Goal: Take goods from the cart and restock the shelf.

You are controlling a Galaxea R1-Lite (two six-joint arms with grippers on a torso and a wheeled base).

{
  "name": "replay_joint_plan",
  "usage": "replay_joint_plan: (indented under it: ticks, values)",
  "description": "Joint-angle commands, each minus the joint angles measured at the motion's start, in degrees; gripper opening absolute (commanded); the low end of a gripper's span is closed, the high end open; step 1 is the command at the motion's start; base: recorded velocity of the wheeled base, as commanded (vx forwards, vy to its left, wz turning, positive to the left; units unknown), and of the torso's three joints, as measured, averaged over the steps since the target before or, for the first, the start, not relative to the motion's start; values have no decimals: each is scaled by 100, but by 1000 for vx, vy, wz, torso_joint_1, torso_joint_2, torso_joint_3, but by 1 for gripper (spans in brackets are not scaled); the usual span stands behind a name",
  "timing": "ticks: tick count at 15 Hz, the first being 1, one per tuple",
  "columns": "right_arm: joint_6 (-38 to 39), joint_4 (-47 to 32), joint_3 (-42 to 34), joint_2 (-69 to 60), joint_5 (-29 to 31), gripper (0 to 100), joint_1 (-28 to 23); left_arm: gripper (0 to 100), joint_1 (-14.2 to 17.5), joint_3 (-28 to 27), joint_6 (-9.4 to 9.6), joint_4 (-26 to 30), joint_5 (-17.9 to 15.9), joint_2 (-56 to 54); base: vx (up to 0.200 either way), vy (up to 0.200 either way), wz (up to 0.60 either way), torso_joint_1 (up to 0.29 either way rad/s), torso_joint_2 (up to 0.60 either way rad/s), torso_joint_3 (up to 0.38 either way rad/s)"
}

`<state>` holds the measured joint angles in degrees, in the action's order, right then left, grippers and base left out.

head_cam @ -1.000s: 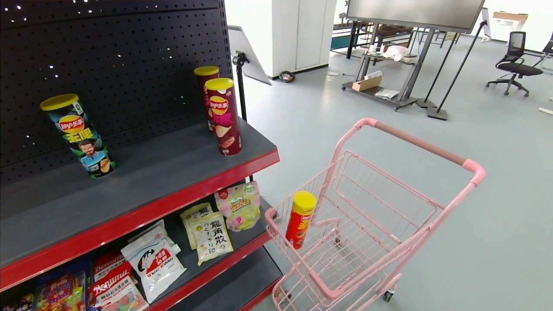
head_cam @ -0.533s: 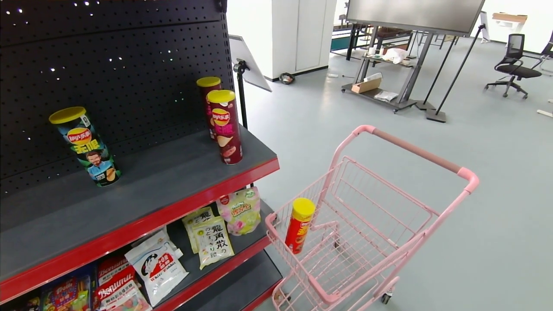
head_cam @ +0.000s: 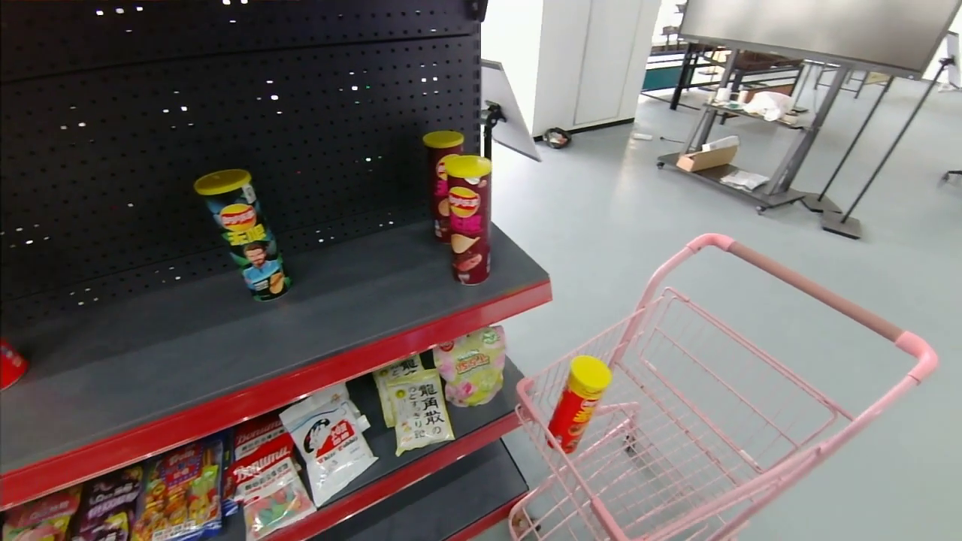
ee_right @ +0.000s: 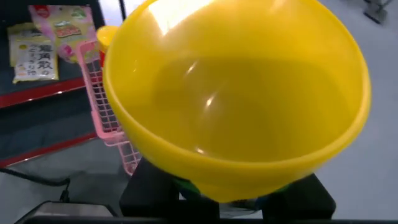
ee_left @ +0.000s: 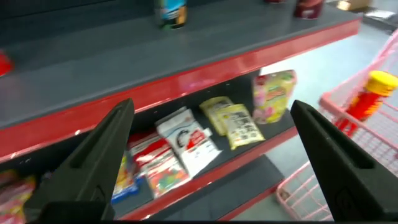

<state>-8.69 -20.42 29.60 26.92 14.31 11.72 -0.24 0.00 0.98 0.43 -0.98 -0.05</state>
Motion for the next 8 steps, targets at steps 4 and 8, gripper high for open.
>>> replay_joint_plan:
  ticks: [4,8]
  values:
    - [-10,-6,-59,-73,1,0,6,100,7,0,-1,-8,1,5,0,0,600,5,3,5]
    - [-133,-24,-191,-407,-34,0,15,100,-2,0,8,-8,1,5,0,0,600,1,1,0]
